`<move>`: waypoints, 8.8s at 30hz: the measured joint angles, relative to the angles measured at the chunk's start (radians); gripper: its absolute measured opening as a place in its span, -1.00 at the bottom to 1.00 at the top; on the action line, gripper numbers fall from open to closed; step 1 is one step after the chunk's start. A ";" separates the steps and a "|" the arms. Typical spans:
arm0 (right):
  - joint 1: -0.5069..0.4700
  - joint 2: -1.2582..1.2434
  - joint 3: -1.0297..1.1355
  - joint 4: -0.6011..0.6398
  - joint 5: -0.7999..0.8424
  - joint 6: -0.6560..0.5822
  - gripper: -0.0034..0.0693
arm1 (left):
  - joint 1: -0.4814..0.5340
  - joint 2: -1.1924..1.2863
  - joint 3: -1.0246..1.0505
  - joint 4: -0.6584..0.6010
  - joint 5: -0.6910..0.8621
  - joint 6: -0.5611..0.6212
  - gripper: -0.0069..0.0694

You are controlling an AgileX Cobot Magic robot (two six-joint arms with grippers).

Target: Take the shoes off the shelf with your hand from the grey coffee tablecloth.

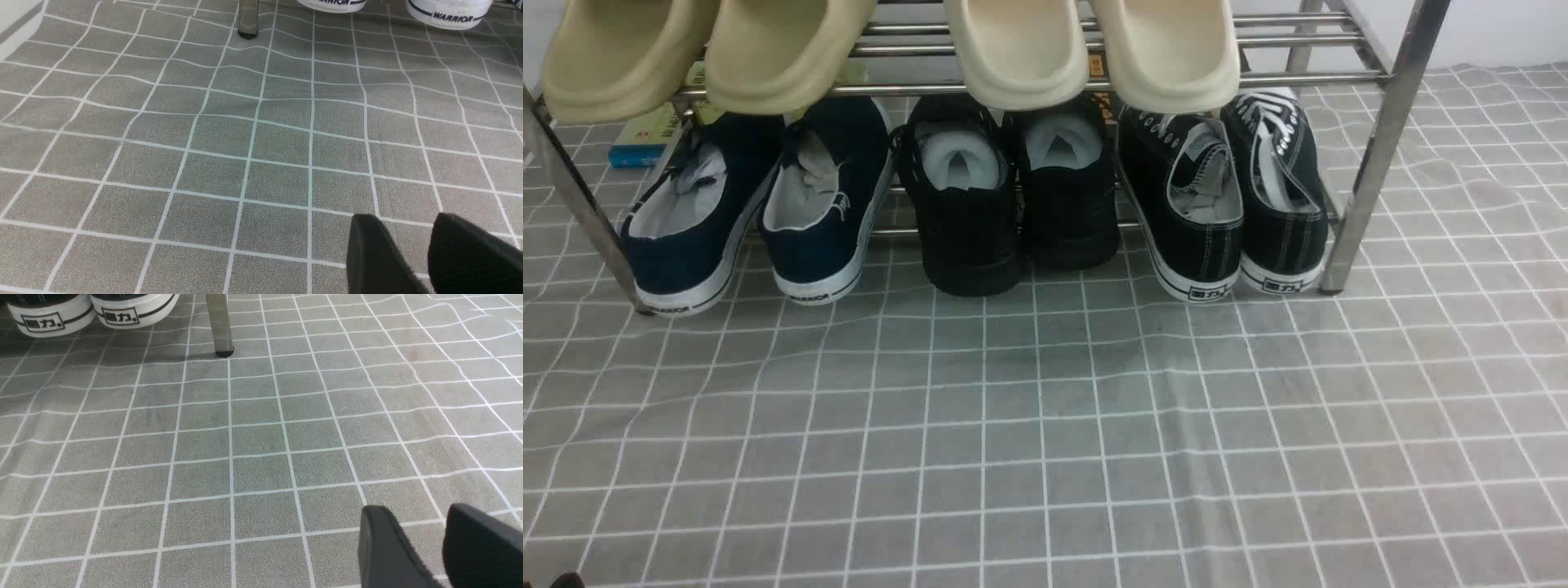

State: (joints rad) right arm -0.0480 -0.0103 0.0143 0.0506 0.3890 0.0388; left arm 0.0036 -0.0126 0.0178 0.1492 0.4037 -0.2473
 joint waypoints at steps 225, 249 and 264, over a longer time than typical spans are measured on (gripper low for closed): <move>0.800 1.817 -1.601 -0.194 0.722 0.166 0.09 | 0.000 0.000 0.000 0.001 0.000 0.000 -0.19; 0.504 1.954 -1.676 -0.284 0.432 0.252 0.04 | 0.000 0.000 0.000 0.002 0.000 0.000 -0.19; 0.572 1.783 -1.658 -0.100 0.833 0.164 -0.90 | 0.000 0.000 0.000 0.002 0.000 0.000 -0.19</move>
State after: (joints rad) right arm 0.5241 1.7731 -1.6438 -0.0497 1.2216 0.2024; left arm 0.0036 -0.0126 0.0178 0.1509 0.4037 -0.2473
